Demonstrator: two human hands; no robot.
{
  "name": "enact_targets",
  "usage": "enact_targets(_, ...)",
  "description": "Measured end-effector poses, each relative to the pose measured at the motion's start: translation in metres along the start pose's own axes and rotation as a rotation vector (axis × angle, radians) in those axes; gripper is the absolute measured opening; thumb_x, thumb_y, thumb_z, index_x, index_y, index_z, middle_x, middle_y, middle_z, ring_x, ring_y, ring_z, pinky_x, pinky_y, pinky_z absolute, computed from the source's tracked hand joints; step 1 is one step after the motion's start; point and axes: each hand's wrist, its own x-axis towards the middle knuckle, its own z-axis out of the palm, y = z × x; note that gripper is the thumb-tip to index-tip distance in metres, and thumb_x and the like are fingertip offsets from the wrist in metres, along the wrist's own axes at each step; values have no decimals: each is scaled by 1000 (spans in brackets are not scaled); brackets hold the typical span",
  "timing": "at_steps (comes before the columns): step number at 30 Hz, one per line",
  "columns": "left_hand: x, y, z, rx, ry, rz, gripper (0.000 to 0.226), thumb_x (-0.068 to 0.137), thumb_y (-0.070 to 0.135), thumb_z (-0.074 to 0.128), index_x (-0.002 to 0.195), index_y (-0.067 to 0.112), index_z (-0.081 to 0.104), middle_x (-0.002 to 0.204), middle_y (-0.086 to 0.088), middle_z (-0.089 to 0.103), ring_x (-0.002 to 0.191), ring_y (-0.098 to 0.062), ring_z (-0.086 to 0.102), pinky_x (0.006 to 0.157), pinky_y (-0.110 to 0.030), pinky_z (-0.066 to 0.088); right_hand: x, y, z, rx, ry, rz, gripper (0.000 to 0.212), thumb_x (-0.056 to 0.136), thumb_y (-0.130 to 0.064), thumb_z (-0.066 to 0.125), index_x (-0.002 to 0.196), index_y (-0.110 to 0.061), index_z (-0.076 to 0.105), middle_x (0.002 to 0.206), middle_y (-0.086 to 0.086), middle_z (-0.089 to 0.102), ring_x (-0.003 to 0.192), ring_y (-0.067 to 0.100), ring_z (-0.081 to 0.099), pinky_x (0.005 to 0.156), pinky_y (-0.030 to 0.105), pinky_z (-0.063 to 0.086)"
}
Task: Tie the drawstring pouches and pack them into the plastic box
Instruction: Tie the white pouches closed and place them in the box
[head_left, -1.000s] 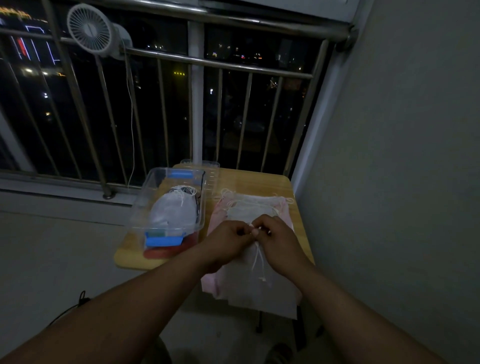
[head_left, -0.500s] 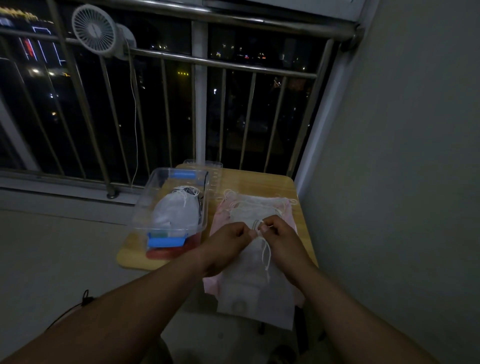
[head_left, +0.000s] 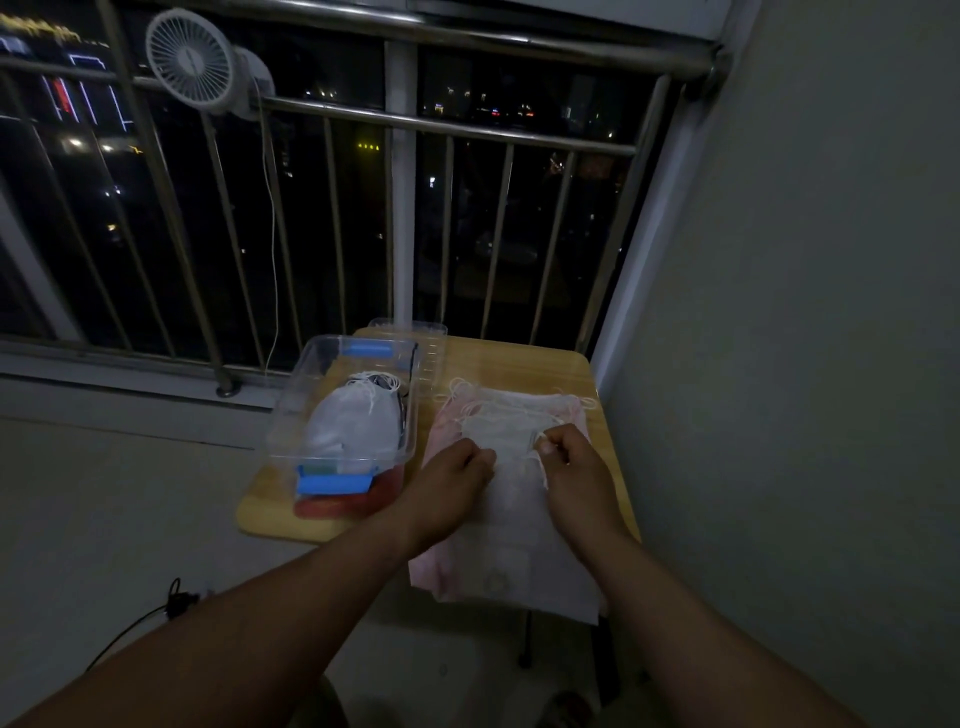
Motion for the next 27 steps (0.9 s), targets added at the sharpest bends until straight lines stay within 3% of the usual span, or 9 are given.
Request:
enact_targets(2,-3,4,-2,-274,-102,-159,42,101,64,43,119,32,64,123,6,65,116,-18,59,104,-46,47,4,-2,-1,-13,4,-15,18,107,-22,50,93,-22,62,89,-8,63,78,5,54,65,20,38)
enact_targets(3,-4,6,-2,-290,-146,-173,42,99,66,46,118,34,66,122,7,67,116,-18,60,105,-46,46,6,-3,-1,-27,0,-21,17,107,-22,50,93,-22,61,88,-8,62,77,5,54,64,19,38)
enact_targets(8,-5,11,1,-141,-50,-29,27,102,44,56,101,20,68,100,-1,71,97,-18,67,86,-33,53,6,-4,-2,-3,28,14,20,108,-27,49,94,-20,60,88,-2,64,79,15,57,65,26,40)
enact_targets(13,-3,5,10,5,127,63,19,102,39,58,92,23,63,92,2,73,88,-15,69,85,-42,59,-6,2,2,78,44,33,17,108,-35,47,103,-26,61,99,-3,66,92,19,63,76,35,48)
enact_targets(17,-2,5,5,-16,221,64,17,102,38,58,91,26,61,90,1,72,86,-15,69,85,-45,59,-6,-1,-4,89,-137,188,37,107,-50,40,123,-26,64,117,-5,67,109,18,64,100,41,50)
enact_targets(19,-1,8,1,-37,257,50,17,102,37,58,94,24,61,93,0,72,87,-16,70,85,-46,60,-5,-2,-7,162,-287,310,43,106,-53,43,123,-24,69,116,-3,73,108,21,69,102,44,52)
enact_targets(21,2,11,-3,-57,292,40,16,102,39,58,97,24,62,97,0,72,91,-18,70,87,-48,60,-5,-2,-9,177,-336,315,34,104,-46,53,116,-22,74,109,-2,78,102,23,73,98,49,56)
enact_targets(24,1,17,-8,-267,240,-25,26,101,48,57,106,24,65,105,0,72,96,-18,70,88,-41,59,4,-2,-9,91,-219,220,27,104,-40,55,110,-23,74,104,-2,78,96,22,74,93,50,58)
enact_targets(27,-3,16,-14,-280,109,-36,30,102,45,58,104,18,71,95,1,76,83,-10,73,70,-28,58,18,-10,-8,131,-97,188,27,105,-40,53,103,-24,74,107,0,77,97,22,72,93,48,58)
